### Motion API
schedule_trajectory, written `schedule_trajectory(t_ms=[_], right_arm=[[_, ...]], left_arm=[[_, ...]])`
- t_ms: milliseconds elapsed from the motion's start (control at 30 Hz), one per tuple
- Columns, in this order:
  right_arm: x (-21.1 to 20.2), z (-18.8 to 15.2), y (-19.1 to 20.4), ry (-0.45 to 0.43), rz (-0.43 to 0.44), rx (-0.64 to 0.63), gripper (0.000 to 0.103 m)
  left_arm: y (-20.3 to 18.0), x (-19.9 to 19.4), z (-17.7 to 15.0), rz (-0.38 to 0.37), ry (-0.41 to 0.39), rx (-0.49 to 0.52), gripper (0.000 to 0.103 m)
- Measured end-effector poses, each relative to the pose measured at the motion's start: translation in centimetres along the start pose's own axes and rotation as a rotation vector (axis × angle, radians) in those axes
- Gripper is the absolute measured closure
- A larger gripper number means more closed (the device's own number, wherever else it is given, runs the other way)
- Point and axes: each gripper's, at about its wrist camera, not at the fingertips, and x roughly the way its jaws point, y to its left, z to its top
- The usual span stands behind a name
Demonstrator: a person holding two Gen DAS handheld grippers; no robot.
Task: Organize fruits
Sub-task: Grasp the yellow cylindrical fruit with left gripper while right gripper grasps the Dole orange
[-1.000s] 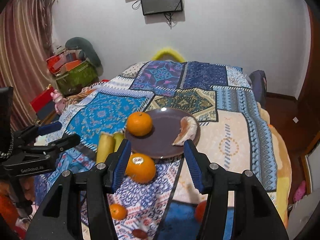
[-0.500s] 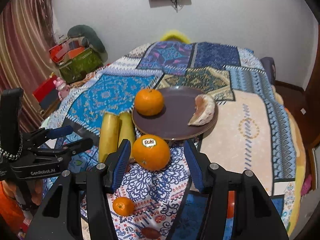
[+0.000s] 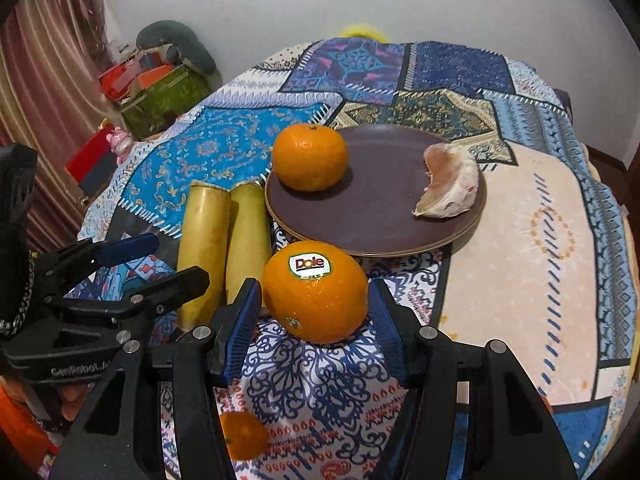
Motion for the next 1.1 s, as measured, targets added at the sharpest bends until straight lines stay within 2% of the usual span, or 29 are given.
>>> schedule_trajectory(t_ms=[100, 433, 500, 800, 967, 1100], right_arm=[[0.3, 0.0, -0.2, 0.000, 0.010, 0.005, 0.046], [1.6, 0.2, -0.2, 0.008, 0.022, 0.005, 0.041], [1.8, 0.1, -0.3, 0.010, 0.024, 0.004, 0.041], [1.7, 0.0, -0.4, 0.018, 0.029, -0.001, 0.042], [1.2, -0.6, -0.4, 0.013, 0.028, -0.022, 0.043], [1.0, -0.7, -0.8, 0.014, 0.030, -0.028, 0.043]], left_arm=[[0.1, 0.8, 0.0, -0.017, 0.020, -0.017, 0.039], [0.4, 1.0, -0.1, -0.048, 0.011, -0.034, 0.053], [0.4, 0.9, 0.0, -0.067, 0.014, -0.041, 0.063], [-0.3, 0.3, -0.7, -0.062, 0.024, 0.006, 0.063], [0.0, 0.0, -1.4, -0.084, 0.048, 0.016, 0.063], [-0.5, 0.4, -0.7, -0.059, 0.058, 0.028, 0.063]])
